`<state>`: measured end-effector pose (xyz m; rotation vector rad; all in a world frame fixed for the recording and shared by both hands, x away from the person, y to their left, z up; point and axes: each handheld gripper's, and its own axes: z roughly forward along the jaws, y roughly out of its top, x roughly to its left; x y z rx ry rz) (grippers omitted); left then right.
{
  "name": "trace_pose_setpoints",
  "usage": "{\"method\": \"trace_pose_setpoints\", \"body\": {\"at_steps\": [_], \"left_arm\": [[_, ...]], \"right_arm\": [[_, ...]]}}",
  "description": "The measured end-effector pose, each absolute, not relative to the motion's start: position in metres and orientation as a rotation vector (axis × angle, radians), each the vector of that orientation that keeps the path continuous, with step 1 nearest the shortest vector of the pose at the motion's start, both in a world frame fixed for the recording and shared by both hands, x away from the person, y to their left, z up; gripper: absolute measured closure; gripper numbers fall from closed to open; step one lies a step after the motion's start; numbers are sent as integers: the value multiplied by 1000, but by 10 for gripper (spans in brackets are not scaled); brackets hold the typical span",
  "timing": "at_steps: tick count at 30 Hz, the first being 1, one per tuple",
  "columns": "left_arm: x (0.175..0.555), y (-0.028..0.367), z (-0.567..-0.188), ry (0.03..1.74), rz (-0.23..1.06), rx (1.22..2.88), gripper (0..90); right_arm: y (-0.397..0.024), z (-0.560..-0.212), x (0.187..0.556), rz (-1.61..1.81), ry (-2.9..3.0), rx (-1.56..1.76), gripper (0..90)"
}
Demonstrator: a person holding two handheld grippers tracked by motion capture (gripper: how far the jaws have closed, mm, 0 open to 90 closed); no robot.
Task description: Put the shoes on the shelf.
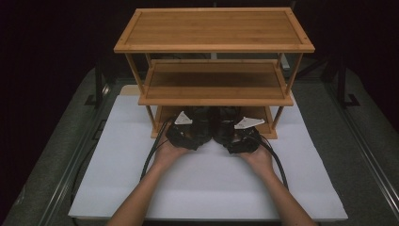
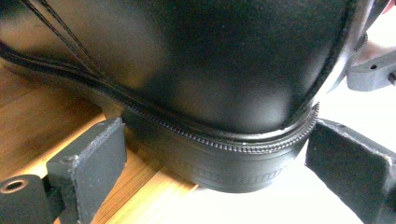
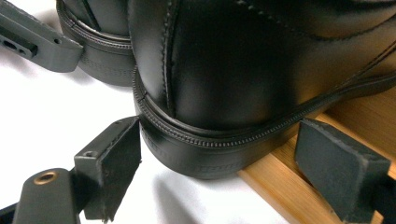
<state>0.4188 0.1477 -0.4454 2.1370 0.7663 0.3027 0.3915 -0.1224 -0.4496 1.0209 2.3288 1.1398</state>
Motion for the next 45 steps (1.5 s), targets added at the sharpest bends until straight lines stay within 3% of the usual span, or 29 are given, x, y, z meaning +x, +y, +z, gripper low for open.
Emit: {"method": "trace_pose_setpoints", "body": {"at_steps": [16,25,37,45], "left_arm": [[391,183,-426,756,345,2157,57],[353,221,-421,794,383,2166,57],[298,267,-419,809,430,2193,56],[273,296,-428,880,434,2210,0]], "right_arm": [[-150,-430,364,1118,2338,977,127],[-194,-422,329,1150,2319,1030,127],[-238,-432,284,1142,2328,1118,90],[-260,-446,260,1067,2342,1191,18]]}}
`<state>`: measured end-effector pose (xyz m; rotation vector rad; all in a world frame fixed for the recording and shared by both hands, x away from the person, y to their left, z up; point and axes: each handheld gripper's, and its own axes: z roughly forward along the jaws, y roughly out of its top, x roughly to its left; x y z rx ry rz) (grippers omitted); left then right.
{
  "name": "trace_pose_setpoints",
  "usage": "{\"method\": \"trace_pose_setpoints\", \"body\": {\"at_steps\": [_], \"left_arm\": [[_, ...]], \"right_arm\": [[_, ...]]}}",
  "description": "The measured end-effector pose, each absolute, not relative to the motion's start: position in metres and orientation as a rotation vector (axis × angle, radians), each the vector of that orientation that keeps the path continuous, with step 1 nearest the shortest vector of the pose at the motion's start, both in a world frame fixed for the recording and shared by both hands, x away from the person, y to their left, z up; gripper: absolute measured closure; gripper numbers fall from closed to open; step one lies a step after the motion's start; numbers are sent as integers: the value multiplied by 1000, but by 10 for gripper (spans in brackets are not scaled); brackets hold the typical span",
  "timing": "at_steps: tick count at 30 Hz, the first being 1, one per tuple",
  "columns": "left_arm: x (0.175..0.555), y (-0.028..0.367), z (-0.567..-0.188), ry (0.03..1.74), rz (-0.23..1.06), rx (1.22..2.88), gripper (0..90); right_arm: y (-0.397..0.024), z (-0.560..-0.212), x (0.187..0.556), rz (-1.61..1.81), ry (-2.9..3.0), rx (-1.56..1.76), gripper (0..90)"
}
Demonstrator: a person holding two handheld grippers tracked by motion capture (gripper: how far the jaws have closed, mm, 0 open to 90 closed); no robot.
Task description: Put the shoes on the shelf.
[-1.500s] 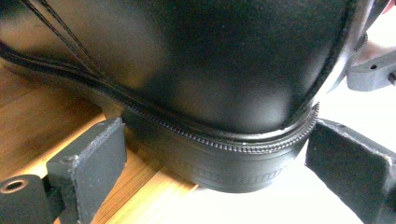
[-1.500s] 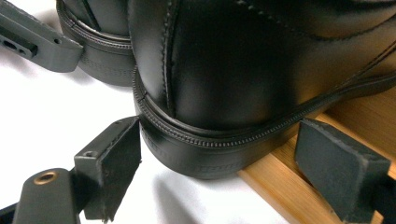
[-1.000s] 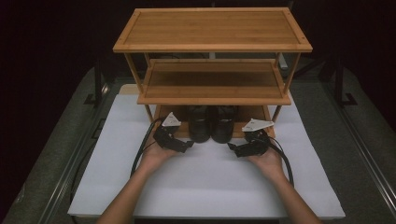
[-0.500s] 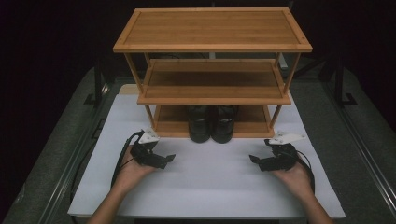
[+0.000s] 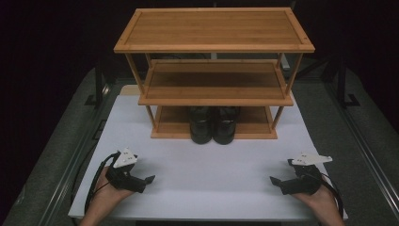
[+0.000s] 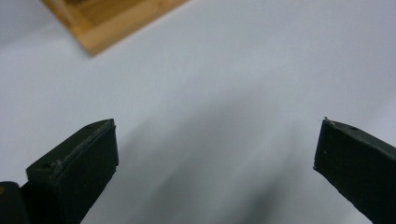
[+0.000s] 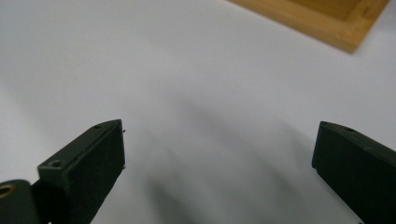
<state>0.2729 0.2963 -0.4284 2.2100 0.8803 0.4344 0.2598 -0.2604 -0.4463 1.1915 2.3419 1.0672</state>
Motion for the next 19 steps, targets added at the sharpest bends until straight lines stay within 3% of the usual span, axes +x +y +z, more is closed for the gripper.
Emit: {"method": "trace_pose_setpoints", "body": {"at_steps": [19], "left_arm": [[262,308,-451,921,400,2236,0]], "right_arm": [[-263,-458,250,961,2354,1215,13]]}}
